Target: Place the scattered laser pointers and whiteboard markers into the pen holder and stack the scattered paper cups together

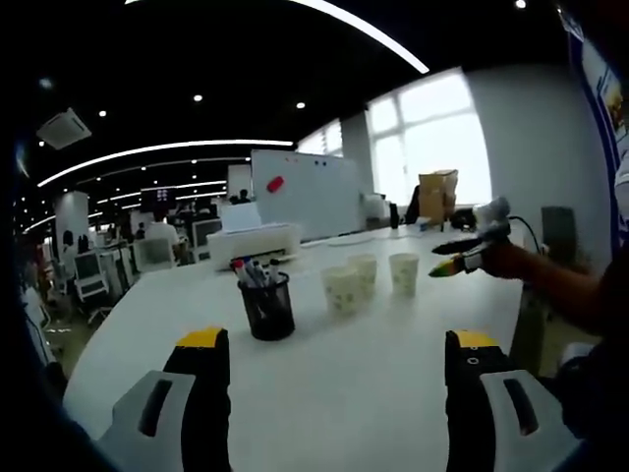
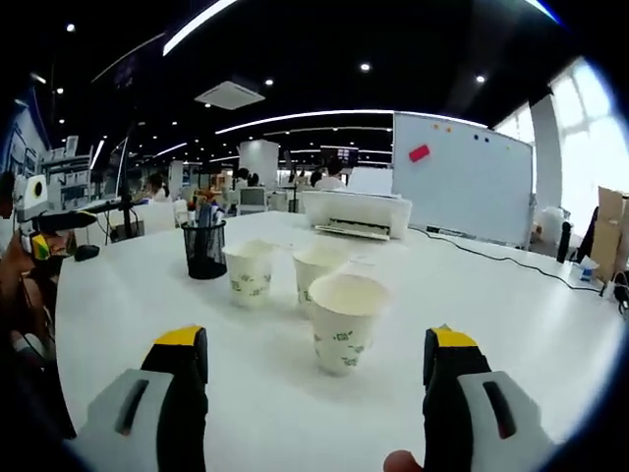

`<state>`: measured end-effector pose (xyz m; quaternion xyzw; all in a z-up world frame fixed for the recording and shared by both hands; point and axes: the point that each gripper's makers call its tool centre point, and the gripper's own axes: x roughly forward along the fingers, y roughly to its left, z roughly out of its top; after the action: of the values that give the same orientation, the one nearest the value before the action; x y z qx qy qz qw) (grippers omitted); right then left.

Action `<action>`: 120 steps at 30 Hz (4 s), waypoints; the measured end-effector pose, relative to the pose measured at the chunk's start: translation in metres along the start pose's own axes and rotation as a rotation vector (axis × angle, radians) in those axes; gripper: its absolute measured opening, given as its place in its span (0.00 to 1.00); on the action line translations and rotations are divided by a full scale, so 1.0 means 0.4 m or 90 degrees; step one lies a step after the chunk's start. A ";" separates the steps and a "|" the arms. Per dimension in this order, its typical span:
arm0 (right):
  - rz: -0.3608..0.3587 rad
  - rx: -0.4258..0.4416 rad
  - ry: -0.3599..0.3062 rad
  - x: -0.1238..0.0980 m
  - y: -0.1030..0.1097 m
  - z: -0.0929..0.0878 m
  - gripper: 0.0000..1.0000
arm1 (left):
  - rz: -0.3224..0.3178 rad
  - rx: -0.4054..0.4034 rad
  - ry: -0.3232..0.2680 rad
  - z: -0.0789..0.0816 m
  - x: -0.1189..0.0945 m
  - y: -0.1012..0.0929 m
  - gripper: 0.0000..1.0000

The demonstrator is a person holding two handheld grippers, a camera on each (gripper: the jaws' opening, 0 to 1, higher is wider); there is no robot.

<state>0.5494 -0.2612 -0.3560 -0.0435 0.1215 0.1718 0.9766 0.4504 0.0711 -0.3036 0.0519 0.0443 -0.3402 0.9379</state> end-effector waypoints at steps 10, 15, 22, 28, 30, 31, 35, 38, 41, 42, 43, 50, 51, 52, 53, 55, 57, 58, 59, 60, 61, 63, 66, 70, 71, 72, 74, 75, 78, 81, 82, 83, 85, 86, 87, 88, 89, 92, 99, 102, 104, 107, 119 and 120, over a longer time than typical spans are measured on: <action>-0.004 -0.013 -0.010 0.047 -0.009 0.012 0.83 | -0.008 0.004 0.004 -0.003 0.009 -0.010 0.92; 0.004 -0.006 -0.004 0.074 -0.002 0.007 0.83 | -0.010 0.002 0.001 -0.002 0.010 -0.013 0.92; -0.012 -0.006 -0.018 0.105 -0.014 0.016 0.75 | -0.010 0.001 0.006 -0.008 0.014 -0.012 0.92; -0.013 0.029 -0.024 0.130 -0.026 0.012 0.73 | -0.012 0.008 0.006 -0.009 0.018 -0.017 0.90; -0.018 0.024 -0.020 0.137 -0.029 0.008 0.71 | -0.013 0.007 0.008 -0.011 0.020 -0.018 0.90; -0.020 0.018 -0.015 0.141 -0.030 0.003 0.70 | -0.014 0.007 0.009 -0.013 0.021 -0.019 0.90; -0.030 0.018 -0.016 0.151 -0.040 -0.003 0.66 | -0.019 0.004 0.013 -0.019 0.026 -0.023 0.90; -0.037 0.022 -0.022 0.153 -0.047 -0.001 0.59 | -0.022 0.004 0.015 -0.021 0.028 -0.026 0.90; -0.055 0.030 -0.025 0.154 -0.064 0.000 0.50 | -0.025 0.006 0.017 -0.021 0.029 -0.030 0.90; -0.054 0.035 -0.025 0.154 -0.067 -0.001 0.48 | -0.025 0.006 0.016 -0.021 0.029 -0.030 0.90; -0.051 0.043 -0.026 0.153 -0.066 -0.002 0.46 | -0.025 0.007 0.016 -0.020 0.028 -0.030 0.90; -0.051 0.062 -0.029 0.152 -0.070 -0.006 0.43 | -0.032 0.002 0.020 -0.029 0.030 -0.044 0.90; -0.052 0.059 -0.027 0.152 -0.070 -0.006 0.43 | -0.033 0.002 0.021 -0.029 0.030 -0.045 0.90; -0.053 0.057 -0.027 0.151 -0.070 -0.006 0.43 | -0.033 0.003 0.021 -0.029 0.030 -0.047 0.90; -0.053 0.057 -0.027 0.151 -0.070 -0.006 0.43 | -0.033 0.002 0.021 -0.029 0.030 -0.047 0.90; -0.053 0.057 -0.027 0.150 -0.071 -0.007 0.42 | -0.033 0.002 0.019 -0.025 0.028 -0.048 0.90; -0.053 0.059 -0.027 0.149 -0.073 -0.007 0.42 | -0.031 0.002 0.017 -0.023 0.028 -0.048 0.90; -0.054 0.059 -0.026 0.149 -0.075 -0.008 0.42 | -0.032 0.001 0.017 -0.022 0.028 -0.050 0.90; -0.056 0.059 -0.025 0.148 -0.076 -0.008 0.42 | -0.033 0.002 0.017 -0.022 0.028 -0.052 0.90; -0.057 0.058 -0.025 0.147 -0.078 -0.007 0.42 | -0.034 0.003 0.017 -0.023 0.029 -0.054 0.90; -0.058 0.059 -0.025 0.147 -0.079 -0.007 0.42 | -0.035 0.003 0.017 -0.023 0.029 -0.056 0.90; -0.059 0.059 -0.026 0.145 -0.079 -0.005 0.42 | -0.037 0.002 0.019 -0.025 0.029 -0.060 0.89; -0.061 0.054 -0.027 0.142 -0.078 0.000 0.42 | -0.040 0.003 0.023 -0.028 0.030 -0.065 0.89; -0.061 0.046 -0.033 0.133 -0.077 0.017 0.42 | -0.044 0.001 0.026 -0.030 0.031 -0.072 0.89; -0.060 0.047 -0.036 0.131 -0.076 0.023 0.42 | -0.045 0.001 0.024 -0.028 0.030 -0.072 0.89; -0.060 0.045 -0.038 0.130 -0.075 0.029 0.42 | -0.045 0.001 0.023 -0.026 0.030 -0.072 0.89; -0.060 0.039 -0.039 0.126 -0.074 0.040 0.42 | -0.043 0.001 0.019 -0.021 0.027 -0.069 0.89; -0.060 0.036 -0.041 0.123 -0.074 0.046 0.42 | -0.042 0.002 0.018 -0.019 0.026 -0.068 0.89; -0.065 0.026 -0.041 0.117 -0.076 0.062 0.42 | -0.040 0.003 0.017 -0.018 0.023 -0.065 0.89; -0.063 0.023 -0.049 0.113 -0.077 0.077 0.42 | -0.040 0.002 0.017 -0.019 0.021 -0.065 0.89; -0.064 0.022 -0.051 0.110 -0.078 0.083 0.42 | -0.040 0.002 0.017 -0.020 0.020 -0.065 0.89; -0.065 0.020 -0.051 0.109 -0.078 0.088 0.42 | -0.039 0.002 0.018 -0.021 0.019 -0.064 0.89; -0.065 0.015 -0.054 0.104 -0.077 0.098 0.42 | -0.039 0.002 0.017 -0.021 0.017 -0.064 0.89; -0.065 0.014 -0.058 0.101 -0.076 0.104 0.42 | -0.039 0.001 0.017 -0.021 0.016 -0.064 0.89; -0.063 0.013 -0.059 0.100 -0.074 0.109 0.42 | -0.039 0.001 0.016 -0.021 0.015 -0.064 0.89; -0.062 0.013 -0.061 0.100 -0.073 0.112 0.42 | -0.039 0.001 0.016 -0.021 0.014 -0.064 0.89; -0.062 0.012 -0.063 0.099 -0.072 0.115 0.42 | -0.039 0.002 0.017 -0.022 0.014 -0.064 0.89; -0.060 0.005 -0.065 0.096 -0.065 0.127 0.42 | -0.039 0.001 0.018 -0.023 0.012 -0.064 0.89; -0.054 -0.009 -0.073 0.096 -0.060 0.161 0.42 | -0.041 0.002 0.017 -0.023 0.012 -0.066 0.88; -0.050 -0.011 -0.079 0.096 -0.056 0.174 0.42 | -0.039 0.002 0.019 -0.026 0.012 -0.063 0.88; -0.053 -0.012 -0.081 0.095 -0.057 0.178 0.42 | -0.037 0.002 0.019 -0.026 0.012 -0.060 0.88; -0.048 -0.008 -0.086 0.097 -0.057 0.184 0.42 | -0.037 0.002 0.019 -0.025 0.013 -0.059 0.88; -0.039 0.000 -0.089 0.118 -0.050 0.195 0.42 | -0.037 -0.001 0.022 -0.030 0.015 -0.058 0.89; -0.037 0.005 -0.091 0.120 -0.050 0.200 0.42 | -0.037 0.000 0.023 -0.031 0.015 -0.057 0.89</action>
<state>0.6178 -0.2541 -0.2899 -0.0308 0.0506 0.1458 0.9875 0.4397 0.0513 -0.3181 0.0567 0.0627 -0.3665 0.9266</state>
